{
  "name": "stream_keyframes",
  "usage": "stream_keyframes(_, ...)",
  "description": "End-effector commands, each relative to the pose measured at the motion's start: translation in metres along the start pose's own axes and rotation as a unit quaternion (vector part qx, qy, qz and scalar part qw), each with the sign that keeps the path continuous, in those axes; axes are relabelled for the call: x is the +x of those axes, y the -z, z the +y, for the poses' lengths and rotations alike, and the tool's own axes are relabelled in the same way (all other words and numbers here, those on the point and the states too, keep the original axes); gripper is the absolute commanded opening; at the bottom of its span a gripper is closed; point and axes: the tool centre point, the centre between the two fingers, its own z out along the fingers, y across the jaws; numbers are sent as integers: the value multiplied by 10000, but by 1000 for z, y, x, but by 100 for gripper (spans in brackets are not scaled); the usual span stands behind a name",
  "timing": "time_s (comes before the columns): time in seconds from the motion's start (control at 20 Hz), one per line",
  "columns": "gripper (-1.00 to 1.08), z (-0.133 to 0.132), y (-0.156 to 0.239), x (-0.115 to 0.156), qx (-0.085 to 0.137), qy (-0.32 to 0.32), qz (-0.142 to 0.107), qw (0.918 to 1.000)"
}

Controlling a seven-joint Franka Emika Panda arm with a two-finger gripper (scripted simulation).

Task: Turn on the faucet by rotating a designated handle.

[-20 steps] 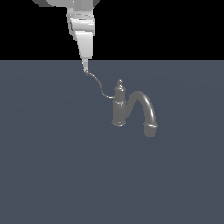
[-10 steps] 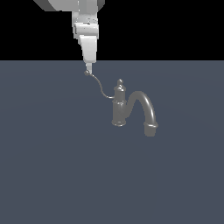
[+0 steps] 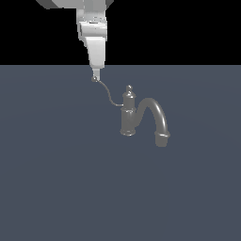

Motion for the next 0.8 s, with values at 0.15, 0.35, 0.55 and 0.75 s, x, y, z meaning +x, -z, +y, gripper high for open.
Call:
stream_keyframes(0.15,-100,18,0,2,-21,-9,3,10000)
stream_keyframes(0.35,-100,29,0,2,-21,-9,3,10000)
stream_keyframes(0.55,-100,41,0,2,-21,-9,3,10000)
stream_keyframes(0.75,-100,53,0,2,-20,-9,1,10000)
